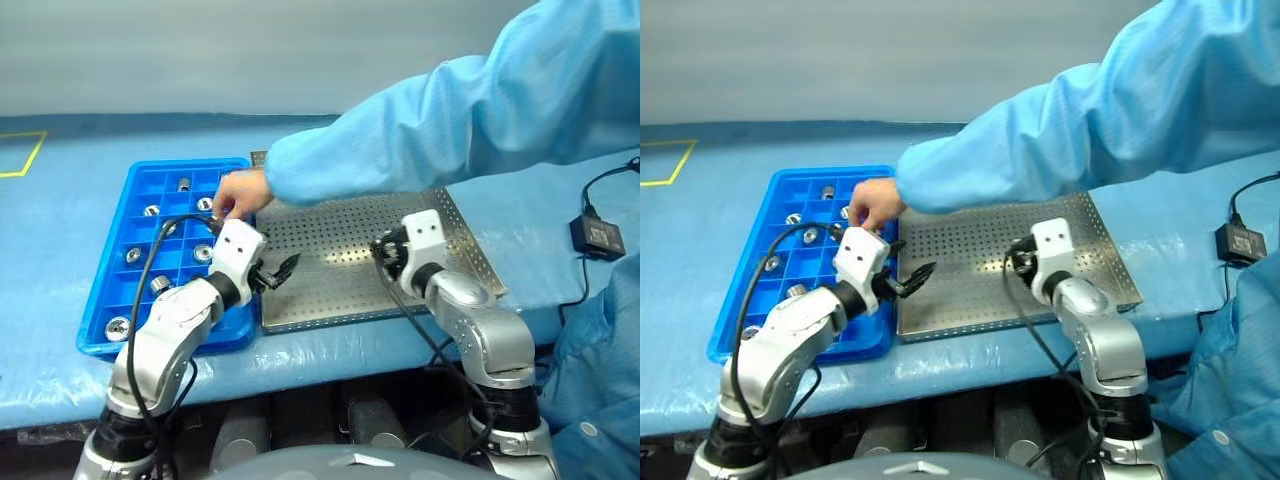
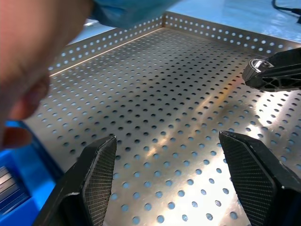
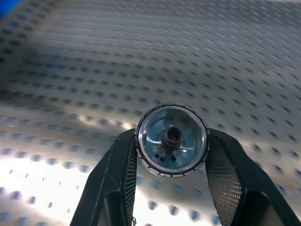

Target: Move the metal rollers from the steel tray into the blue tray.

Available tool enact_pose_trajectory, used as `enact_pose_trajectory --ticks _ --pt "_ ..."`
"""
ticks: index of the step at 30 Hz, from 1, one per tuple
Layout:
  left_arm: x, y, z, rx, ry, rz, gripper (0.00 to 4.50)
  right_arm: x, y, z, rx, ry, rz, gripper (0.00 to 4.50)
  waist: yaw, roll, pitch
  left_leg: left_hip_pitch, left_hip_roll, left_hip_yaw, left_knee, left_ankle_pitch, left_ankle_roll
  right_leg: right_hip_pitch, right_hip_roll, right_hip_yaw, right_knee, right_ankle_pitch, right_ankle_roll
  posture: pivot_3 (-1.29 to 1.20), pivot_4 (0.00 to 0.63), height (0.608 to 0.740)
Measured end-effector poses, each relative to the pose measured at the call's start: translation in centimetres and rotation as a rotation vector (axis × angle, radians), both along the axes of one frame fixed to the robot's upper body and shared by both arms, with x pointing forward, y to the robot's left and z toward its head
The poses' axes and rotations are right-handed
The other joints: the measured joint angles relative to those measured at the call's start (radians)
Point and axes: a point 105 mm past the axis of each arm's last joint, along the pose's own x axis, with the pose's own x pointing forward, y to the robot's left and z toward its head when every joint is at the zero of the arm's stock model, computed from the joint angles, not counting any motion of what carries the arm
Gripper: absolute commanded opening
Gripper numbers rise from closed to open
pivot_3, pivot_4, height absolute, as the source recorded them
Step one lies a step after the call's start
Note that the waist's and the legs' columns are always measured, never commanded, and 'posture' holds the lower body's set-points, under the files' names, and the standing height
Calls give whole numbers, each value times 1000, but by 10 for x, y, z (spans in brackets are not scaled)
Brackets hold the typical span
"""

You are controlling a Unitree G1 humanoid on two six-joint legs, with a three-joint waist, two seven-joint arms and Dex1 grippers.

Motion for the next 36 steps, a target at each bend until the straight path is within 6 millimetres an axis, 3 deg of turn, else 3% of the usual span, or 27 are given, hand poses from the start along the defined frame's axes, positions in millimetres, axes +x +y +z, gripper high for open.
enact_pose_trajectory --ticks 2,7,17,21,26,30,36 --pt "-2 17 1 14 -4 64 3801 -5 22 8 18 -18 114 1743 6 0 0 0 2 0 0 0 0 0 -1 0 0 0 0 48 150 740" --pt "-8 36 4 41 -6 144 3801 -19 63 12 28 -20 322 1743 26 -1 0 0 4 0 0 0 0 0 -1 -1 -1 0 0 103 150 740" --pt "-28 81 13 118 -23 328 3801 -32 110 7 57 -6 522 1743 50 -1 0 1 6 0 0 0 0 0 -1 -3 0 0 -1 178 150 740" --pt "-28 85 12 115 -18 356 3801 -23 127 7 66 -9 543 1743 66 -1 0 0 5 0 1 0 -1 1 -1 -3 0 0 -1 190 150 740" --pt "-28 75 7 92 1 337 3801 -29 155 10 74 -27 642 1743 78 -1 0 0 5 -1 -1 0 -1 0 -1 -4 -1 0 -3 208 150 740" --pt "-28 75 5 95 9 340 3801 -30 160 1 50 -7 666 1743 82 -1 0 0 5 -1 -1 0 -1 0 -1 -5 -1 1 -4 219 150 740" --pt "-30 75 5 96 9 341 3801 -26 159 -4 33 2 642 3623 82 -1 0 0 6 -1 -1 0 -1 0 -1 -5 -1 0 -4 214 150 740"
